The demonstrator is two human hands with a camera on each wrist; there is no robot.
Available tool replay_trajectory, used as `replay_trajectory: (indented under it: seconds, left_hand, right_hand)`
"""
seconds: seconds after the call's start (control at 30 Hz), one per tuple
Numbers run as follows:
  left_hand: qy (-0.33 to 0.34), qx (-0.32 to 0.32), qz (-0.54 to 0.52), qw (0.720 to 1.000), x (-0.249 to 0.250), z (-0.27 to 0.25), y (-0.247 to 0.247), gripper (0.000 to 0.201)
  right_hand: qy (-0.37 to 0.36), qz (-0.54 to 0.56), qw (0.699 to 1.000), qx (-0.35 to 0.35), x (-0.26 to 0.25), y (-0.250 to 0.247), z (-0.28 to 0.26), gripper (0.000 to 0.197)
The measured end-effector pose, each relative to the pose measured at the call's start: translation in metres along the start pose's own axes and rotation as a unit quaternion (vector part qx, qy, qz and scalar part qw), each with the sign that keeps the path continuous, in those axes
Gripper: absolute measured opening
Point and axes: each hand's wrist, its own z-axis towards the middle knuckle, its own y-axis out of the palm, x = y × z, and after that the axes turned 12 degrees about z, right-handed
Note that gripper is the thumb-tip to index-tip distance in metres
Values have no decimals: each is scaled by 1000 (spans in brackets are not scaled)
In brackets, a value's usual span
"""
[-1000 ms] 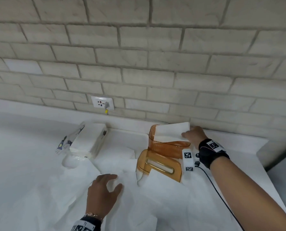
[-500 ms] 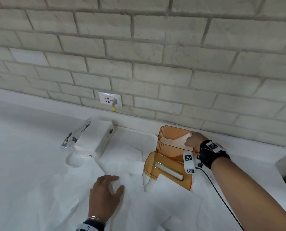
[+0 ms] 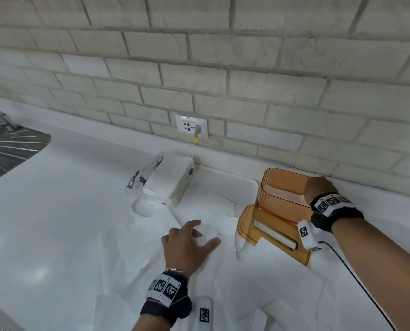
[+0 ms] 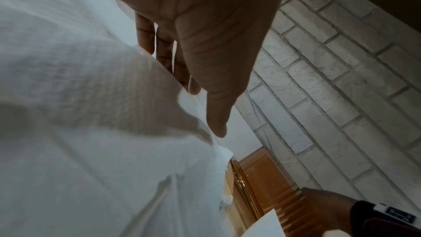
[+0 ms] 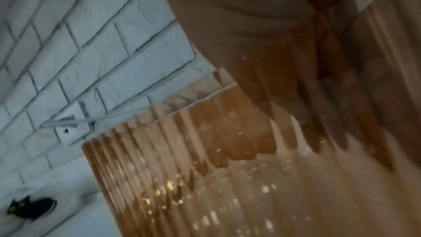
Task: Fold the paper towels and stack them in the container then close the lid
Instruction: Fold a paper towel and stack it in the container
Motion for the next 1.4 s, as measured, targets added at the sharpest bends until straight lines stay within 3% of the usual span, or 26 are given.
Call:
replay_trajectory:
  seconds: [0.13, 0.27, 0.33, 0.43, 0.5, 0.53, 0.67, 0.73, 0.8, 0.93, 1.0, 1.03, 1.1, 1.17, 1.27, 1.4]
  left_hand:
    - [26, -42, 58, 997, 12, 14, -5, 83]
    - [71, -116, 97, 986, 18, 22, -15, 63]
    - [79, -146, 82, 983, 17, 24, -19, 60]
    - [83, -170, 9, 982, 10, 21, -24, 46]
    - [77, -185, -80, 976, 2, 17, -28, 24]
    - [78, -199, -125, 969, -1, 15, -30, 21]
    - [84, -262, -271, 922, -9, 0, -53, 9]
    - [77, -272, -332, 900, -13, -6, -65, 6]
    - [57, -268, -402, 874, -20, -12, -72, 15]
    - [8, -270, -529, 804, -37, -23, -75, 25]
    - [-11, -264, -567, 780, -43, -27, -72, 24]
    - [-25, -252, -575, 778, -45, -29, -69, 21]
    - [-61, -225, -566, 791, -49, -30, -62, 18]
    - [-82, -203, -535, 816, -54, -31, -54, 37]
    - [-87, -173, -492, 849, -53, -34, -51, 58]
    - [-101, -113, -534, 832, -43, -33, -50, 45]
  right_hand:
    - [-25, -35, 999, 5, 0, -7, -2, 8]
    - [-33, 0, 998, -48, 7, -11, -3, 15]
    - [-48, 57, 997, -27, 5, -21, -11, 21]
    - [-153, 153, 971, 97, -8, -33, -37, 28]
    - [-251, 231, 934, 103, -28, -33, -71, 12]
    - [-284, 263, 920, 53, -39, -29, -89, 8]
    - [-332, 218, 890, -224, -79, 10, -123, 43]
    - [-335, 223, 867, -294, -91, 23, -128, 37]
    - [-299, 308, 825, -367, -101, 23, -136, 38]
    - [-236, 449, 731, -456, -107, 35, -147, 102]
    - [-230, 449, 730, -461, -107, 42, -151, 113]
    - [-234, 450, 728, -462, -107, 45, -153, 102]
    - [-239, 462, 715, -466, -109, 47, -157, 76]
    - [-235, 474, 719, -451, -109, 48, -163, 65]
    - [-243, 447, 745, -432, -112, 48, -172, 59]
    - [-255, 385, 795, -393, -116, 46, -182, 50]
